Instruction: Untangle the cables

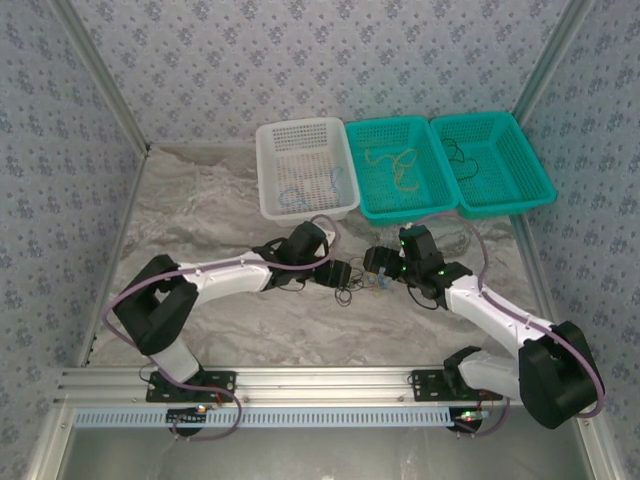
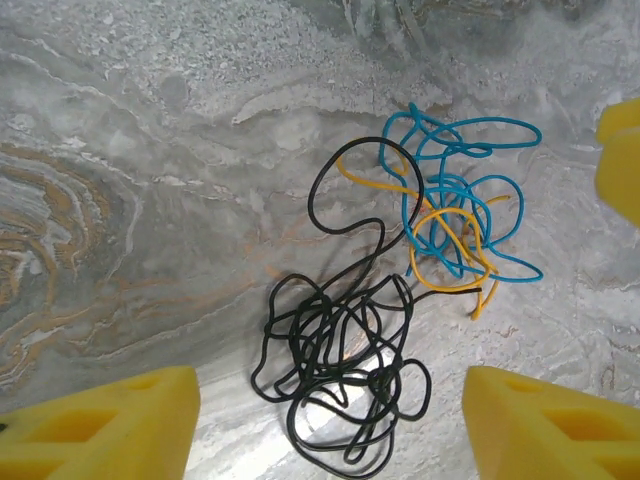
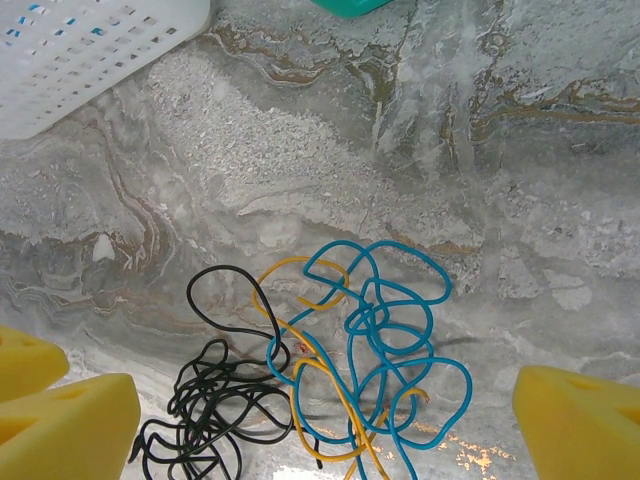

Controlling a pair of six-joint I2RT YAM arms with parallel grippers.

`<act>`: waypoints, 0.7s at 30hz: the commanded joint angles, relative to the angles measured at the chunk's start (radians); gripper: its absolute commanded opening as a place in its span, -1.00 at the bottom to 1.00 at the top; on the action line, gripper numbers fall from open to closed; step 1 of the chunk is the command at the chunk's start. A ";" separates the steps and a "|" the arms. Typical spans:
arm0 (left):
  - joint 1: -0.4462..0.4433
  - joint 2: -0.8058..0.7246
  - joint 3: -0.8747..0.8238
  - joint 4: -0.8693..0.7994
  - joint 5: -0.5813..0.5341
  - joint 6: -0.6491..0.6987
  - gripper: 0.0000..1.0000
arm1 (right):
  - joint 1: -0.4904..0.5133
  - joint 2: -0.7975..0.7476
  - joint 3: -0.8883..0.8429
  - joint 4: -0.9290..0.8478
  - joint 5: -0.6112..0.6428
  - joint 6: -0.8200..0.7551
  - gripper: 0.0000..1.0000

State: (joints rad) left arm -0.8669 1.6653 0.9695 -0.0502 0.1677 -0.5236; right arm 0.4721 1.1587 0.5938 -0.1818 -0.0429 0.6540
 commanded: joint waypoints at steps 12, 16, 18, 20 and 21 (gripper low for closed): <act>0.018 0.231 0.218 -0.016 0.009 0.044 0.04 | 0.015 -0.031 0.010 -0.005 -0.009 -0.009 0.96; 0.019 0.258 0.221 0.007 0.011 0.041 -0.06 | 0.018 -0.040 -0.001 -0.004 -0.007 -0.005 0.96; 0.019 0.272 0.222 0.023 0.013 0.035 -0.10 | 0.017 -0.040 -0.006 -0.002 -0.008 -0.002 0.96; 0.021 0.287 0.232 0.029 0.023 0.030 -0.11 | 0.018 -0.040 -0.008 -0.002 -0.010 0.001 0.96; 0.022 0.295 0.238 0.031 0.026 0.030 -0.12 | 0.019 -0.039 -0.008 -0.002 -0.013 0.001 0.96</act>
State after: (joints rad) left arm -0.8509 1.9388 1.1721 -0.0486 0.1726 -0.4957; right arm 0.4835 1.1347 0.5934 -0.1768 -0.0528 0.6548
